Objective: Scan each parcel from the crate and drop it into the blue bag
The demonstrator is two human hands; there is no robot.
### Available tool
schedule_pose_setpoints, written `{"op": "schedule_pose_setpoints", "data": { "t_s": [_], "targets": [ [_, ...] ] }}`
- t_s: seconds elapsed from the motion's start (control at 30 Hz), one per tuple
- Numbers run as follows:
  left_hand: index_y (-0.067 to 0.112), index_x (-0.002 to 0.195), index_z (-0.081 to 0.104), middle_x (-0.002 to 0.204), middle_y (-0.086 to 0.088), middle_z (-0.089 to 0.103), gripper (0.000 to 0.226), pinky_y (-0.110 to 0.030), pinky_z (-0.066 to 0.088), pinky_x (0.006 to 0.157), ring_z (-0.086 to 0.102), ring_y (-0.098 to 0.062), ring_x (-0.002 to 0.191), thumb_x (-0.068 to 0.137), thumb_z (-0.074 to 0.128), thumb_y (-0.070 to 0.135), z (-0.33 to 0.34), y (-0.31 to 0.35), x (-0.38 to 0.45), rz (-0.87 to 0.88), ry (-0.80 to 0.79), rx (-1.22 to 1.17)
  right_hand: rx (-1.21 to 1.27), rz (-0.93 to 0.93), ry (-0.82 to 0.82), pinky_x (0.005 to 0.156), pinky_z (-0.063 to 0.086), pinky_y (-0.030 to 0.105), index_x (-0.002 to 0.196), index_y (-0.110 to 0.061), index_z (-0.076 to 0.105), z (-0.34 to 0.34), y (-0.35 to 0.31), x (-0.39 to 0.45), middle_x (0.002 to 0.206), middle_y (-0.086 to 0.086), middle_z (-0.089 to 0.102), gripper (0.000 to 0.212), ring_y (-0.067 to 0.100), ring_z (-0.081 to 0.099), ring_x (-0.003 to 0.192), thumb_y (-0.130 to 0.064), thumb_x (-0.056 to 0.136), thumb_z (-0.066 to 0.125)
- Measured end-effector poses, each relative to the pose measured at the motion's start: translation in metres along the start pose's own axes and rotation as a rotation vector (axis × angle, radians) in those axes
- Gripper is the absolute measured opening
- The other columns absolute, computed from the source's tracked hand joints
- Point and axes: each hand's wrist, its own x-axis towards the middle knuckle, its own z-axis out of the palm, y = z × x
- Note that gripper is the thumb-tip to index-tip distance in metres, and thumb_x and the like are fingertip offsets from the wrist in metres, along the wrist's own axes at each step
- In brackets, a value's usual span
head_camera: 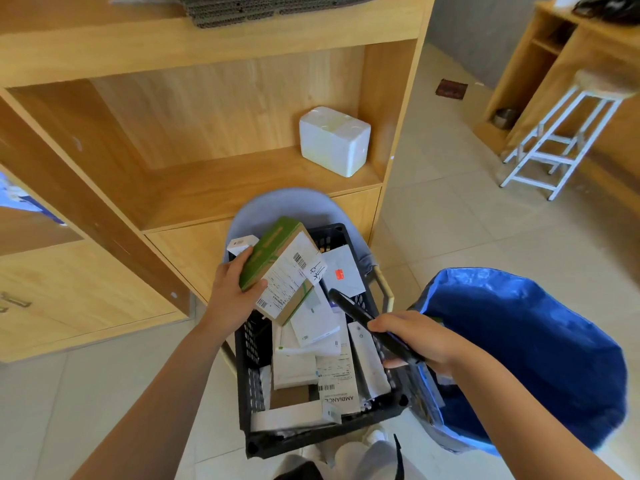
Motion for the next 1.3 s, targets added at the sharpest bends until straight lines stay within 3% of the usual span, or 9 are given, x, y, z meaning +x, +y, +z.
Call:
{"op": "schedule_pose_setpoints", "data": {
  "t_s": [0.13,0.4,0.57,0.7,0.77,0.83,0.97,1.2,1.3],
  "targets": [
    [0.028,0.152,0.031,0.134,-0.007,0.035,0.067,-0.031,0.04,0.099,0.043,-0.022,0.124,0.094,0.063,0.021,-0.002,0.0,0.0,-0.01,0.008,0.0,-0.012,-0.004,-0.018,0.096,0.057,0.049,0.111,-0.004,0.071,-0.001,-0.003,0.001,0.102,0.011,0.075,0.04,0.023,0.072,0.098,-0.038,0.088,0.069],
    [0.029,0.15,0.035,0.133,-0.002,0.04,0.066,-0.03,0.042,0.096,0.048,-0.013,0.116,0.091,0.065,0.029,-0.006,0.003,0.0,-0.021,-0.007,-0.108,-0.016,-0.021,-0.03,0.097,0.056,0.048,0.103,-0.007,0.07,-0.003,0.002,0.0,0.092,0.005,0.077,0.028,0.021,0.074,0.093,-0.032,0.095,0.063],
    [0.031,0.135,0.047,0.11,0.021,0.061,0.04,-0.013,0.047,0.077,0.06,0.009,0.095,0.098,0.058,0.019,0.008,0.022,0.0,-0.048,-0.058,-0.348,-0.023,-0.014,0.172,0.08,0.059,0.034,0.107,-0.008,0.071,-0.017,0.021,0.005,0.105,0.017,0.074,0.041,0.034,0.072,0.098,-0.043,0.087,0.07],
    [0.028,0.127,0.055,0.102,0.011,0.068,0.031,-0.009,0.05,0.067,0.065,0.006,0.085,0.097,0.059,0.024,0.038,0.049,0.007,-0.059,-0.125,-0.364,-0.148,0.009,0.348,0.071,0.043,0.029,0.094,-0.022,0.059,-0.047,0.049,-0.001,0.092,-0.001,0.061,0.031,0.017,0.058,0.083,-0.049,0.084,0.073],
    [0.037,0.126,0.056,0.108,0.009,0.069,0.032,-0.021,0.053,0.081,0.067,-0.002,0.098,0.095,0.062,0.032,0.059,0.062,0.01,-0.057,-0.203,-0.326,-0.192,0.043,0.429,0.073,0.043,0.028,0.106,-0.026,0.057,-0.068,0.065,-0.008,0.103,-0.004,0.062,0.039,0.016,0.059,0.091,-0.052,0.082,0.073],
    [0.042,0.127,0.056,0.115,0.012,0.068,0.034,-0.031,0.051,0.092,0.064,-0.006,0.107,0.094,0.062,0.039,0.086,0.076,0.012,-0.05,-0.294,-0.279,-0.227,0.079,0.506,0.067,0.046,0.028,0.101,-0.024,0.058,-0.092,0.083,-0.017,0.097,-0.004,0.065,0.036,0.016,0.062,0.084,-0.049,0.082,0.075],
    [0.041,0.125,0.057,0.11,0.015,0.068,0.029,-0.021,0.049,0.079,0.063,-0.001,0.102,0.096,0.06,0.036,0.154,0.109,0.014,-0.032,-0.443,-0.205,-0.238,0.196,0.63,0.061,0.045,0.03,0.103,-0.016,0.06,-0.147,0.127,-0.035,0.093,0.0,0.065,0.045,0.017,0.061,0.079,-0.049,0.078,0.077],
    [0.049,0.122,0.057,0.12,0.018,0.063,0.04,-0.035,0.045,0.101,0.057,-0.008,0.114,0.083,0.066,0.053,0.297,0.143,0.018,-0.161,-0.595,-0.118,-0.207,0.392,0.703,0.057,0.04,0.027,0.104,-0.012,0.058,-0.244,0.209,-0.053,0.095,0.002,0.062,0.05,0.013,0.058,0.076,-0.049,0.076,0.077],
    [0.037,0.13,0.054,0.116,0.012,0.063,0.038,-0.032,0.045,0.095,0.057,-0.012,0.111,0.093,0.064,0.035,0.368,0.151,0.015,-0.263,-0.604,-0.147,-0.188,0.467,0.689,0.06,0.042,0.029,0.11,-0.014,0.056,-0.278,0.241,-0.05,0.101,0.003,0.06,0.056,0.015,0.059,0.079,-0.054,0.075,0.075]
  ]
}}
